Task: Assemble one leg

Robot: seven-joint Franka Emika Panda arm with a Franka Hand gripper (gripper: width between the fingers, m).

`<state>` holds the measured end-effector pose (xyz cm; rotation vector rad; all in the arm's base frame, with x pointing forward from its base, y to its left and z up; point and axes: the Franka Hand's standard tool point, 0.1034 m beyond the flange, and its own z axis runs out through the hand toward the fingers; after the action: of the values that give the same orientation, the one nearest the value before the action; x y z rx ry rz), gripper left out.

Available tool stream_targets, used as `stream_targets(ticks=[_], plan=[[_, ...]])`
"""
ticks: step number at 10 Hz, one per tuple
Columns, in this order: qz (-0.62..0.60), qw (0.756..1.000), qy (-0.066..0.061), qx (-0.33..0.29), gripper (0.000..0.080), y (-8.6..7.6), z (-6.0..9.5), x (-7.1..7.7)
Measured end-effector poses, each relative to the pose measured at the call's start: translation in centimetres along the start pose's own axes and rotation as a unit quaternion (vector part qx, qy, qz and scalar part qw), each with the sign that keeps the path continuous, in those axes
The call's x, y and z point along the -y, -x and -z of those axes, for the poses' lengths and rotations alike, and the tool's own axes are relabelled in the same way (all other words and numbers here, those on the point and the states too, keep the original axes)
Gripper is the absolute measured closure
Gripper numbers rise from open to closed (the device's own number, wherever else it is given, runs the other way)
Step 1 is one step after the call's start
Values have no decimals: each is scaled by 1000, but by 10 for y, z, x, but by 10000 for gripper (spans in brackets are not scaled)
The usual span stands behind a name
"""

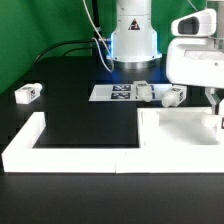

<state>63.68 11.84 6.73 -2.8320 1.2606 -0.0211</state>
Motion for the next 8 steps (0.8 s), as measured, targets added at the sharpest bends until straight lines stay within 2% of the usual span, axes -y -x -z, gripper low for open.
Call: stream_targets(ticks=[1,3,5,7,8], plan=[[-92,996,-3,6,514,-1,0,1],[-252,967,-19,27,514,-4,0,2],[-353,935,-18,30,514,-3,0,3],[-402,915,-18,30,514,-3,0,4],[-404,914,-19,30,514,-4,0,4]])
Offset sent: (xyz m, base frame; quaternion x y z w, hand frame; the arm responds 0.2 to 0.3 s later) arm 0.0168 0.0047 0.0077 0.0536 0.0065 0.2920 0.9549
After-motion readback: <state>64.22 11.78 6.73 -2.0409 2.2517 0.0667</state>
